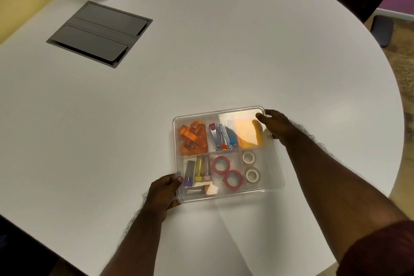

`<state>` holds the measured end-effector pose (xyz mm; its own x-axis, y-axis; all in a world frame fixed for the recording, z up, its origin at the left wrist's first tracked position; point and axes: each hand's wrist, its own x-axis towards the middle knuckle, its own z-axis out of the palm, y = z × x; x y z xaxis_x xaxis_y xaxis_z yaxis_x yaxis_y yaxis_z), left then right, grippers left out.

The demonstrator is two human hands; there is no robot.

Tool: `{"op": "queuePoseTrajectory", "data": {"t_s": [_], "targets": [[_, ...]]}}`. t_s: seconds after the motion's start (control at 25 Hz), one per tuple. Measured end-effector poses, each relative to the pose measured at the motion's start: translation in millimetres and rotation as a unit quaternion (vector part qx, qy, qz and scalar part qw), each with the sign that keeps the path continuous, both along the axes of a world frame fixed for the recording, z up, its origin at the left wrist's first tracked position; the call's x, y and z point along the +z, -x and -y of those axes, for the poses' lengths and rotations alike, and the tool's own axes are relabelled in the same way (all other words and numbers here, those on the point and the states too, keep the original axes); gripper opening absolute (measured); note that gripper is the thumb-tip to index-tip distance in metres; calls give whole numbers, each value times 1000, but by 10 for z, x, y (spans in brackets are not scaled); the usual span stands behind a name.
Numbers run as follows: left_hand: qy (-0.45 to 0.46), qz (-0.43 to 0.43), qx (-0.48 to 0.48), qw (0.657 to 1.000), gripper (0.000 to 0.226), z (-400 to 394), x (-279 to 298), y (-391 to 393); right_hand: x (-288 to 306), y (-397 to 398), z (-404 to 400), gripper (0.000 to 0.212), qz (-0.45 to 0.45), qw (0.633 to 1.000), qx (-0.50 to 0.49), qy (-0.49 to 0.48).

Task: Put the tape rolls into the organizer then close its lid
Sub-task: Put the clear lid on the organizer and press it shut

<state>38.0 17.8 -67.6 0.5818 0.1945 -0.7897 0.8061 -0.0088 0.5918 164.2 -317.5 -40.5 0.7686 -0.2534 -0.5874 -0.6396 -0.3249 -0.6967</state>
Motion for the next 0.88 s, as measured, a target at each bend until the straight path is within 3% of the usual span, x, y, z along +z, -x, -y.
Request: {"op": "queuePoseTrajectory", "data": {"t_s": [0.12,0.32,0.48,0.6,0.76,0.88], "targets": [[4,1,-1,1000,8,-9,-38,3,-30,-203,-19,57,4,1000,-11,3],[3,4,-3,1000,9,-16,-48,7,-61,-253,72,59,-79,996,-14,-34],[0,7,-14,1000,11,-28,-33,0,-74,-331,122,50,-91,993,-14,-73],[-8,14,-21,1000,9,-9,0,0,-84,-394,69,51,-81,995,-33,-54],[-42,36,-35,998,7,52,34,0,-100,-274,4,54,5,1000,1,8],[-45,51,-53,996,10,66,47,28,-114,157,61,44,8,998,-22,-53]]}}
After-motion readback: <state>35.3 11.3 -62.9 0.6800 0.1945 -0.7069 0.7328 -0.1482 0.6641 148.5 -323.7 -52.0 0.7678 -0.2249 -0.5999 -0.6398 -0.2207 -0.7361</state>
